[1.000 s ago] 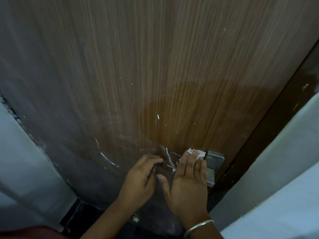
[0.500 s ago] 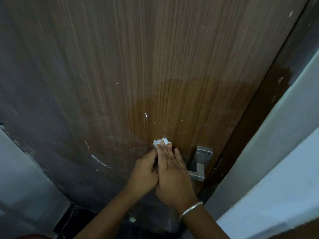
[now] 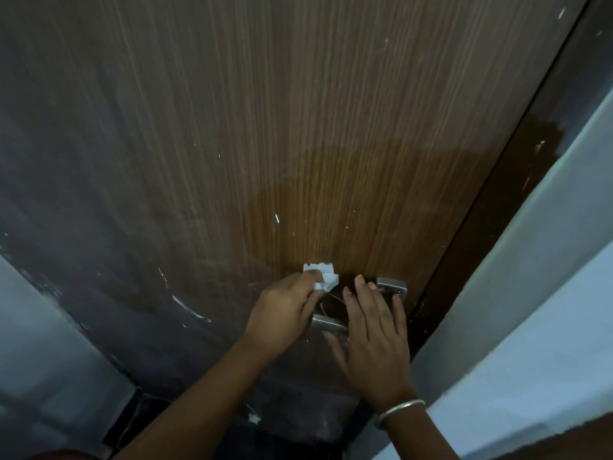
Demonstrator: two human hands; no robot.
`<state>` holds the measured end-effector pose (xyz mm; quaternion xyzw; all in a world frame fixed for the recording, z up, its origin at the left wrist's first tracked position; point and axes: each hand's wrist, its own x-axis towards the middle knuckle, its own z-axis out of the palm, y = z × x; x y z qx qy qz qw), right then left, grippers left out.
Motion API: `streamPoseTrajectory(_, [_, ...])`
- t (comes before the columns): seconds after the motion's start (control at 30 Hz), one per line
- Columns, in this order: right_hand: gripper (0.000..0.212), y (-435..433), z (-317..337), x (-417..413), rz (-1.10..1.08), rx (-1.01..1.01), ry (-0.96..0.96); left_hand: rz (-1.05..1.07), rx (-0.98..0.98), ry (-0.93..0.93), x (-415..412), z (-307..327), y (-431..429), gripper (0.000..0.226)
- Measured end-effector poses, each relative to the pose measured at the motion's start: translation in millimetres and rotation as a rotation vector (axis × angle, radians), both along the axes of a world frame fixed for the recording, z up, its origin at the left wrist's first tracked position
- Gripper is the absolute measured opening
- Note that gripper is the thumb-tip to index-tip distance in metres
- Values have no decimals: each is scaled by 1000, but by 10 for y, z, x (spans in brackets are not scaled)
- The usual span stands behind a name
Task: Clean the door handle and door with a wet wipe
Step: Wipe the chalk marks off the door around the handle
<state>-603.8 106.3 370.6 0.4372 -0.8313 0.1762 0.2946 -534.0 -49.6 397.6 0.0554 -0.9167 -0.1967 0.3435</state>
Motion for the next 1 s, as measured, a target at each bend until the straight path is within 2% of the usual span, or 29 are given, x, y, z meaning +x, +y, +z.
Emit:
streamPoseTrajectory(0.1, [77,-34,-50,-4,-34,-64,-10,-80,-361,97,-53,-18,-75,21])
streamPoseTrajectory(0.17, [81,-39,-62,-6,-54,-69,-12,-54,-585,228,-95,-44,-159,21])
streamPoseTrajectory(0.27, [81,-46,-71,-18,-60,-53,16,65,-778,412,-147,-81,-243,21])
streamPoseTrajectory(0.37, [81,-52,-78,-26,-68,-44,33,67,-912,394,-132,-214,-318,32])
streamPoseTrajectory(0.57, [85,-53,-100,-16,-73,-85,22,55,-1040,172,-132,-336,-386,44])
streamPoseTrajectory(0.8, [88,-103,-88,24,-89,-206,-59,-119,-1147,-54,-239,-233,-271,56])
streamPoseTrajectory(1.0, [89,-90,-94,3,-89,-157,-40,-87,-1057,-58,-210,-301,-91,58])
